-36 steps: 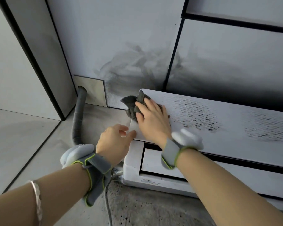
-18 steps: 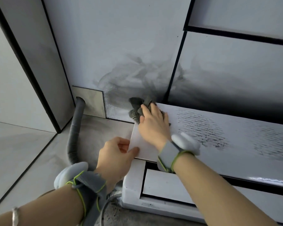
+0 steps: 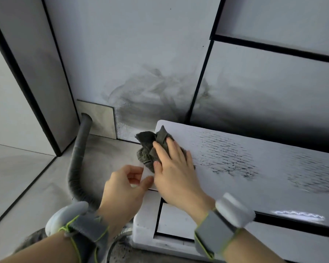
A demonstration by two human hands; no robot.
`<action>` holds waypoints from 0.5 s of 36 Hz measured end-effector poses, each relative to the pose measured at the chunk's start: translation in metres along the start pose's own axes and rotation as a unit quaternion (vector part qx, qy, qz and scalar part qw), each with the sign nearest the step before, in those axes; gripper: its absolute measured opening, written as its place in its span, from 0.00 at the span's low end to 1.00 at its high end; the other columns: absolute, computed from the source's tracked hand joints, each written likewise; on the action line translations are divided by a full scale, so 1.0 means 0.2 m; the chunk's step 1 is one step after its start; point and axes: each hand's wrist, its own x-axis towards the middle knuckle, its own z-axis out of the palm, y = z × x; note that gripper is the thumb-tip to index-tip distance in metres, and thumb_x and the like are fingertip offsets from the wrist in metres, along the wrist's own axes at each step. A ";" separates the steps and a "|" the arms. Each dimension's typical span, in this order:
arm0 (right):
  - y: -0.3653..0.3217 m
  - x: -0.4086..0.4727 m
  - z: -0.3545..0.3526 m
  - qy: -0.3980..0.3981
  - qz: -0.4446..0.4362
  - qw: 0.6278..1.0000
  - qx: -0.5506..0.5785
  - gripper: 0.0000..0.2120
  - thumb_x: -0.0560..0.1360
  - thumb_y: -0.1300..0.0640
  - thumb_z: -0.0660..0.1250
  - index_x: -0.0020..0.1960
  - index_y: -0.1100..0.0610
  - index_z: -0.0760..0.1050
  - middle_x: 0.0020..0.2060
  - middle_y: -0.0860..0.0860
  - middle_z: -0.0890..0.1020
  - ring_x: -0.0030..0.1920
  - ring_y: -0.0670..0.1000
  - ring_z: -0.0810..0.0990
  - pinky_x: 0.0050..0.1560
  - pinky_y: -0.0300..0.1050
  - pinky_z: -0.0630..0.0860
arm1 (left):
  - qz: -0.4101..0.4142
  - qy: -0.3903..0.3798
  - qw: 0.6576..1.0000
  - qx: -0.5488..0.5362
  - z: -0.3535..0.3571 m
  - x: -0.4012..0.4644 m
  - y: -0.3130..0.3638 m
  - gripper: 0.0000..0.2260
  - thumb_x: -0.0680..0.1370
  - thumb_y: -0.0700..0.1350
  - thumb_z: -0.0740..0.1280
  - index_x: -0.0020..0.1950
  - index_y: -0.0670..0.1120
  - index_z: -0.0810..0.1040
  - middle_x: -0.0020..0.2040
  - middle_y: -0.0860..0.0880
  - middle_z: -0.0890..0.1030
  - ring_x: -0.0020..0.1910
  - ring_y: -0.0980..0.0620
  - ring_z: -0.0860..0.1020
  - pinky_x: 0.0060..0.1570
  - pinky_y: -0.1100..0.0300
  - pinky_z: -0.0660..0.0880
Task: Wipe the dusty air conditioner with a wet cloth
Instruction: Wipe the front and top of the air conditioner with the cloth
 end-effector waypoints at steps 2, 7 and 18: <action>0.03 0.09 -0.01 0.004 0.025 1.000 -0.005 0.24 0.81 0.53 0.48 0.75 0.46 0.48 0.76 0.49 0.45 0.76 0.49 0.42 0.74 0.52 0.37 | 0.001 -0.003 1.000 -0.003 0.01 0.00 0.00 0.09 0.71 0.44 0.73 0.48 0.47 0.78 0.41 0.52 0.81 0.43 0.55 0.79 0.47 0.61 0.73; 0.17 0.39 -0.08 -0.007 0.113 0.993 -0.029 0.24 0.80 0.52 0.48 0.76 0.48 0.49 0.76 0.52 0.46 0.76 0.53 0.44 0.75 0.52 0.41 | -0.012 0.003 1.000 -0.028 0.01 -0.01 -0.01 0.06 0.70 0.41 0.74 0.45 0.46 0.79 0.39 0.50 0.82 0.42 0.52 0.80 0.47 0.58 0.75; 0.12 -0.03 -0.01 0.069 -0.005 0.996 -0.047 0.27 0.76 0.48 0.39 0.74 0.47 0.55 0.75 0.52 0.52 0.75 0.52 0.50 0.74 0.47 0.42 | -0.005 0.008 0.999 -0.038 0.02 -0.02 -0.03 0.07 0.71 0.43 0.73 0.47 0.45 0.79 0.41 0.50 0.82 0.44 0.53 0.80 0.43 0.62 0.73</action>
